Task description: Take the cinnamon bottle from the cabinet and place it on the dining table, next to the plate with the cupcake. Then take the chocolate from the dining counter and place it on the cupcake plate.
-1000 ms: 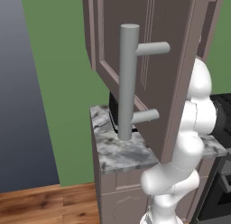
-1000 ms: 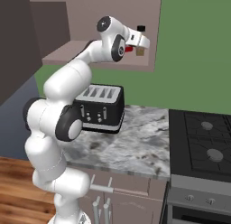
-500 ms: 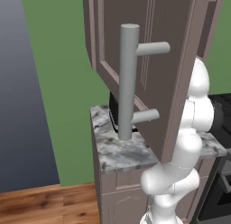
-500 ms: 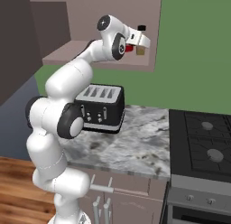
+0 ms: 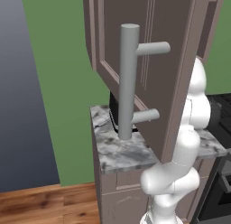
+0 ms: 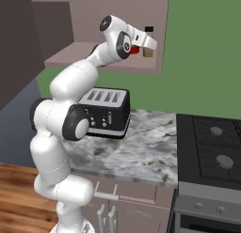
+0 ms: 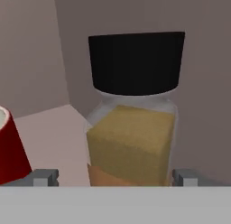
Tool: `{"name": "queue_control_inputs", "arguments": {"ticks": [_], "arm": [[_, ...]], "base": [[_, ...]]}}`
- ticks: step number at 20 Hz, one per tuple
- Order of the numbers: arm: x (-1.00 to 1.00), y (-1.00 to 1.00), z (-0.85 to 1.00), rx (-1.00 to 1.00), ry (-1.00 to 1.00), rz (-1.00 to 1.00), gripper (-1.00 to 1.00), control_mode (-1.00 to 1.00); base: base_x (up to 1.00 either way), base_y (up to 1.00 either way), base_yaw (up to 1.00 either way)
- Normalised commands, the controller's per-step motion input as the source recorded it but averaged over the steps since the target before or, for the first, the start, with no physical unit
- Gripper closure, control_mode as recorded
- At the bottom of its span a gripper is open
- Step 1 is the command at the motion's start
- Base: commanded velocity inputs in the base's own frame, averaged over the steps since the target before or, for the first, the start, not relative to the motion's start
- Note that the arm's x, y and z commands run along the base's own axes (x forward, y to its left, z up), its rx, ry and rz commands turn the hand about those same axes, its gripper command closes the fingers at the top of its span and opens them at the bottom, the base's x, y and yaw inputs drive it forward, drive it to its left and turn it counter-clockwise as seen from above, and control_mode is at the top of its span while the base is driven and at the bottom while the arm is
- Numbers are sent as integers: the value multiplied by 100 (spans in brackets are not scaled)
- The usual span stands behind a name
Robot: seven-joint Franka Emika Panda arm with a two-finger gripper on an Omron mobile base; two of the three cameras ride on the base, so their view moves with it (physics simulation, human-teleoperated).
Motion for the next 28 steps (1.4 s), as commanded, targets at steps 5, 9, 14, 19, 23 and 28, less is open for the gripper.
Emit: {"name": "queue_control_inputs", "arguments": {"ticks": [5,9,14,19,23,28], "arm": [[2,-24,-2,-4,0,-12,-100,-100],[1,-25,-1,-4,0,-10,-100,-100],[0,-22,-10,-2,0,-8,-100,-100],[0,-15,-22,0,0,-8,100,-100],[0,-13,-24,0,0,-6,100,-100],[-6,-10,-22,0,0,-1,100,-100]], "base": [[0,0,0],[0,0,0],[0,0,0],[0,0,0],[0,0,0],[0,0,0]]}}
